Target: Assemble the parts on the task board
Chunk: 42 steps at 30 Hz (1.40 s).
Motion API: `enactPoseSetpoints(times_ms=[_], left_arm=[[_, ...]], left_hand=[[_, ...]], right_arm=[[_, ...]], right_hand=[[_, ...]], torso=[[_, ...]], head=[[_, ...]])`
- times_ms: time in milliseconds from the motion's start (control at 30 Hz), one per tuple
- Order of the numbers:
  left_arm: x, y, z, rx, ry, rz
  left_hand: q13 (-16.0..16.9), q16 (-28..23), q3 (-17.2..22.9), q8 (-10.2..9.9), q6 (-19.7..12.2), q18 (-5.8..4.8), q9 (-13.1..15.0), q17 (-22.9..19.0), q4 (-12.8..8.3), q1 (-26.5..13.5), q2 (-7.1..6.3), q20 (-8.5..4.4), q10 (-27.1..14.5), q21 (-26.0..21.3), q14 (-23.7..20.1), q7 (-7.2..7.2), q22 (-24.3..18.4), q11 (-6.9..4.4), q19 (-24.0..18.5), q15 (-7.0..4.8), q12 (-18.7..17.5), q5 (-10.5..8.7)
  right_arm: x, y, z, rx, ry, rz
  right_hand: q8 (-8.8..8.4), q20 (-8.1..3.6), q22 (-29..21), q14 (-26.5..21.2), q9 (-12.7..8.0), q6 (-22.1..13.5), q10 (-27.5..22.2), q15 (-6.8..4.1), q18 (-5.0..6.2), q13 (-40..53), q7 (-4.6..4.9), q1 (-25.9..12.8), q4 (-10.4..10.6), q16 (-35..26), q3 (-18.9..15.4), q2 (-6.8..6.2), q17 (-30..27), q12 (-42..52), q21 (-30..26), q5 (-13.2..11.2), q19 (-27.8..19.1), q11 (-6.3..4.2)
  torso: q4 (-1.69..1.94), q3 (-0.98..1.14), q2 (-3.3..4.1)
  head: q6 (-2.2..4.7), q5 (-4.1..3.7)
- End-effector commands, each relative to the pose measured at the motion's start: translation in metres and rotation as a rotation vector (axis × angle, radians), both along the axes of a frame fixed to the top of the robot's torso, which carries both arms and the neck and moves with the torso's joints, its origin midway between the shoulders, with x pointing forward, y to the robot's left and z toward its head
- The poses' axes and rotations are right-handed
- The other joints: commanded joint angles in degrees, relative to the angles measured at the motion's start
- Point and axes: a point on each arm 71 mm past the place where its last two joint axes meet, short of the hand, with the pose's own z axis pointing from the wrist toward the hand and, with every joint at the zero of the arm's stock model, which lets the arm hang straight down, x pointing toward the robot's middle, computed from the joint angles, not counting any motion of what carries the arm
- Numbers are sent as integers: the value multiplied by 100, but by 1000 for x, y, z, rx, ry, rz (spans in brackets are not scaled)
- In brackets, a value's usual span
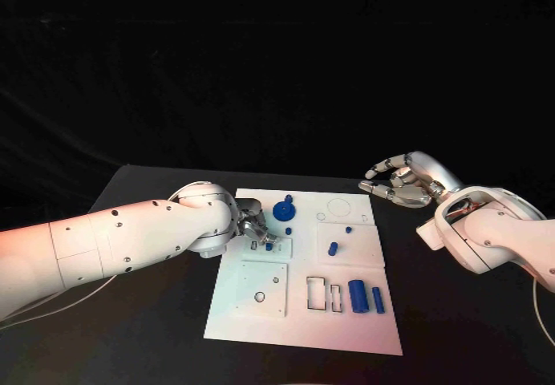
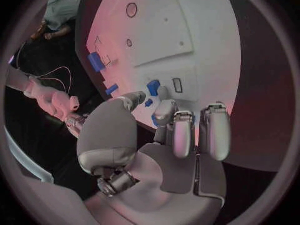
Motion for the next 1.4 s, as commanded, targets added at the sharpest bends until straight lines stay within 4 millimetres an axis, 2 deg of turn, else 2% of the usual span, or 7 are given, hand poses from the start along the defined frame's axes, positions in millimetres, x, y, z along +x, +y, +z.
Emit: enactPoseSetpoints(times_ms=[33, 300, 500, 600, 733, 1133, 1400], left_arm=[[-1, -3, 4, -47, -4, 16], [3, 0, 24, -113, -6, 39], [18, 12, 47, -101, -11, 45], [31, 20, 55, -74, -33, 56], [41, 26, 59, -52, -54, 74], [59, 33, 54, 30, -35, 86], [66, 31, 39, 82, 11, 88]], left_hand=[[5, 19, -38, -21, 37, -79, 8, 1509, -8, -59, -9, -44, 25, 9, 586, 8, 159, 0, 105, -25, 16, -17], [-179, 19, -118, -87, -62, -76, 11, 1509, -30, 19, -39, -51, -101, -2, 586, 36, 144, 24, 96, -10, -148, 8], [-755, 17, -189, -400, -422, -59, -105, 1506, -32, 302, -44, 16, -511, -62, 585, 196, 42, 152, 45, 92, -666, 23], [-1074, -9, -294, -688, -579, -33, -302, 1461, -26, 462, -50, 119, -760, -135, 571, 329, -89, 275, -18, 201, -948, 16], [-1247, -18, -366, -801, -639, -23, -389, 1445, -20, 506, -62, 162, -914, -158, 565, 378, -128, 321, -38, 243, -1099, -1], [-1198, 4, -435, -826, -594, -38, -431, 1483, -12, 492, -49, 185, -894, -118, 578, 385, -45, 334, -6, 260, -1045, -50], [-1174, 16, -516, -844, -529, -43, -472, 1504, -4, 421, 1, 195, -873, -99, 585, 379, -8, 330, 7, 261, -1002, -98]], right_arm=[[0, 0, 1, 1, -9, 3], [1, -2, 0, 1, -10, -4], [2, -3, 0, -2, -7, -7], [3, -4, 0, -3, -4, -8], [3, -4, -1, -4, -2, -7], [3, -2, -1, -4, 1, 0], [3, 1, 0, -16, -10, 12]], right_hand=[[27, -4, 224, 502, 10, -29, -32, -44, 104, 608, -12, -73, -4, -36, -50, 0, 1103, -37, -44, -7, -42, -10], [29, -5, 226, 504, 11, -30, -30, -44, 103, 611, -13, -87, -3, -34, -62, 9, 1109, -34, -43, -6, -40, -11], [30, -5, 229, 505, 11, -29, -26, -45, 102, 615, -13, -86, -6, -33, -63, 11, 1114, -29, -40, -3, -38, -11], [33, -5, 232, 505, 12, -29, -26, -46, 101, 615, -15, -75, -16, -32, -66, 20, 1115, -29, -36, 13, -35, -13], [35, -6, 233, 505, 13, -29, -25, -46, 101, 614, -16, -69, -19, -34, -68, 23, 1112, -29, -36, 20, -34, -13], [37, -6, 232, 505, 14, -30, -25, -47, 102, 615, -16, -56, -24, -34, -70, 31, 1113, -29, -39, 36, -34, -14], [38, -7, 231, 505, 14, -31, -23, -48, 102, 616, -16, -48, -27, -34, -70, 34, 1112, -27, -41, 45, -35, -15]], torso=[[-5, -8, 5], [6, -5, 0], [16, -1, -1], [9, -2, 4], [-3, -11, 7], [7, -6, -2], [-14, -2, 5]], head=[[1, 3], [25, 6], [53, 9], [49, 10], [45, 24], [71, 36], [55, 55]])
